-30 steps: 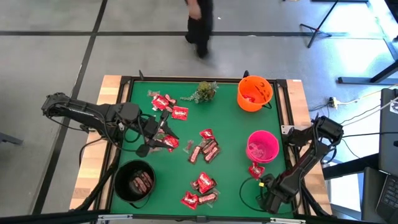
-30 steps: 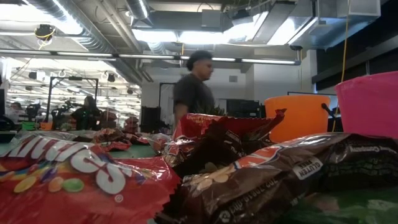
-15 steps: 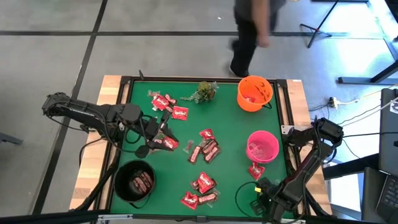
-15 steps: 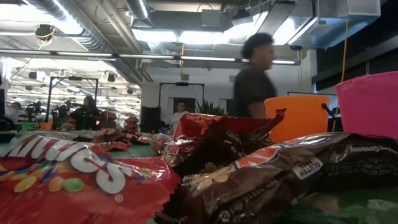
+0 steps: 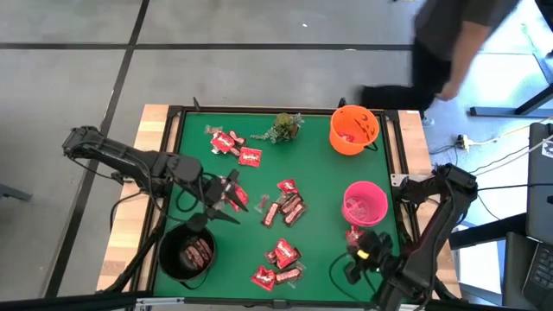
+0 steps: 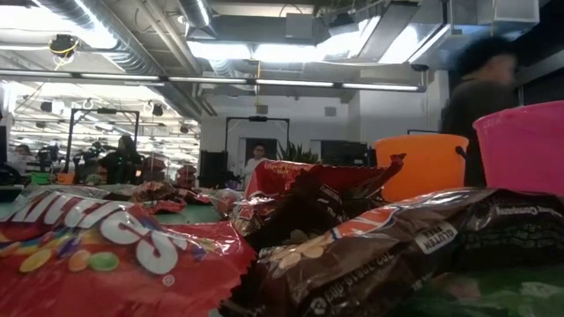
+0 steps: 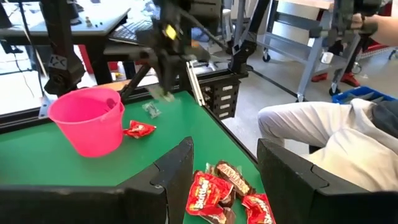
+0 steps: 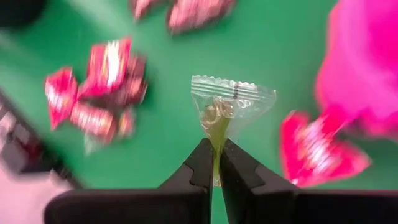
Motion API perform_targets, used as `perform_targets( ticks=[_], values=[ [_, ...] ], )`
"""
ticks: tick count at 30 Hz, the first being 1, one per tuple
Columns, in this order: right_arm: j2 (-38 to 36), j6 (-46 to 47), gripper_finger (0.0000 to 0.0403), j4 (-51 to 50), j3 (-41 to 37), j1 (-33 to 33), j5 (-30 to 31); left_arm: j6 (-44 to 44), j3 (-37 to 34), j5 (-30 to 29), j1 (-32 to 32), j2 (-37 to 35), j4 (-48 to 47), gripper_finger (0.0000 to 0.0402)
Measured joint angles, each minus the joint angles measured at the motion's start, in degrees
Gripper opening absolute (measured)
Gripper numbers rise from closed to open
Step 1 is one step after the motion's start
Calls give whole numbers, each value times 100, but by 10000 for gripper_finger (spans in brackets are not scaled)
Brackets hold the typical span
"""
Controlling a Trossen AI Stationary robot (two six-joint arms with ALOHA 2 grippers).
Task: Sort candy
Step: Put the green candy into the pink bucket
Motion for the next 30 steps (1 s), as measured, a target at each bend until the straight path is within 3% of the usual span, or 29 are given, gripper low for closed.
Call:
perform_targets(
  ticks=[3,5,11,20,24,30],
  values=[
    [-46,411,18,-1048,269,-1,598,-11,0,0,-1,22,7,167],
    [-188,668,19,-1574,311,-5,675,-45,0,-2,2,22,14,167],
    [-944,633,19,-1613,-179,-319,528,-44,0,-6,2,22,73,167],
    [-2190,502,19,-1628,-1571,-1303,-936,2,0,-113,10,22,158,167],
    [-2704,104,22,-1540,-1822,-1680,-1041,4,0,-113,8,22,158,167],
    [-2992,-696,82,-1183,-1824,-2007,-1301,18,0,-114,8,22,147,167]
  ],
)
